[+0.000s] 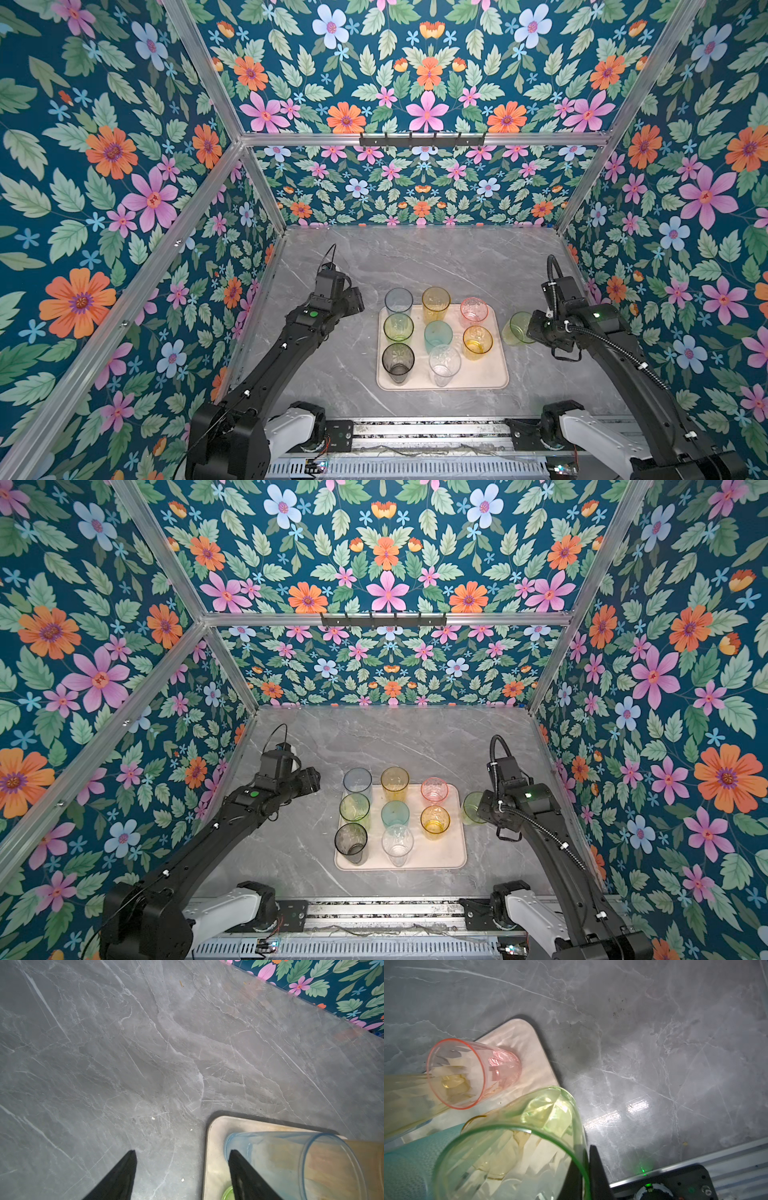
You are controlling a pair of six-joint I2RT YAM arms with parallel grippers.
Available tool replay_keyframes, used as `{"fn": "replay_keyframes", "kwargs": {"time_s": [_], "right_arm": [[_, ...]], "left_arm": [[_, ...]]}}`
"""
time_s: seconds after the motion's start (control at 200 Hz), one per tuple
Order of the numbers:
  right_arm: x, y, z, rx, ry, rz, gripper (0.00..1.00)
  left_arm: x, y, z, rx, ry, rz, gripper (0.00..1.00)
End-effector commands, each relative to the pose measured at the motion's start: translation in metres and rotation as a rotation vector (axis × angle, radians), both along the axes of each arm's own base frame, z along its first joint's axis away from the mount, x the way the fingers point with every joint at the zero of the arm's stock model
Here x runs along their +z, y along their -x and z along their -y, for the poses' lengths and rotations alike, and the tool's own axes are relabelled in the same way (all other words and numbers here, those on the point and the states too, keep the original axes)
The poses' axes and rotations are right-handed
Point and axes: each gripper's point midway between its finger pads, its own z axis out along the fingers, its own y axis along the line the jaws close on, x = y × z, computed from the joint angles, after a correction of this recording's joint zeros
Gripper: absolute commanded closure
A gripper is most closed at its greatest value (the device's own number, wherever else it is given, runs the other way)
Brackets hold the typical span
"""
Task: Place the glasses into the tray
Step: 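Lift the green glass with the right gripper and carry it toward the tray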
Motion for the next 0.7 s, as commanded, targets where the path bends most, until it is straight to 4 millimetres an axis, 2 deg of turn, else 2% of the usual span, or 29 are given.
{"fn": "replay_keyframes", "kwargs": {"time_s": [0.0, 0.205, 0.695], "right_arm": [[-0.009, 0.012, 0.004, -0.049, 0.015, -0.046, 1.0], [-0.023, 0.024, -0.005, -0.026, 0.045, -0.089, 1.0], [-0.04, 0.047, -0.019, -0.016, 0.074, -0.175, 1.0]], "left_arm": [[0.001, -0.001, -0.001, 0.006, -0.004, 0.011, 0.27], [0.0, 0.001, -0.002, 0.01, -0.001, 0.011, 0.27], [-0.003, 0.003, -0.001, 0.007, 0.014, 0.009, 0.27]]}}
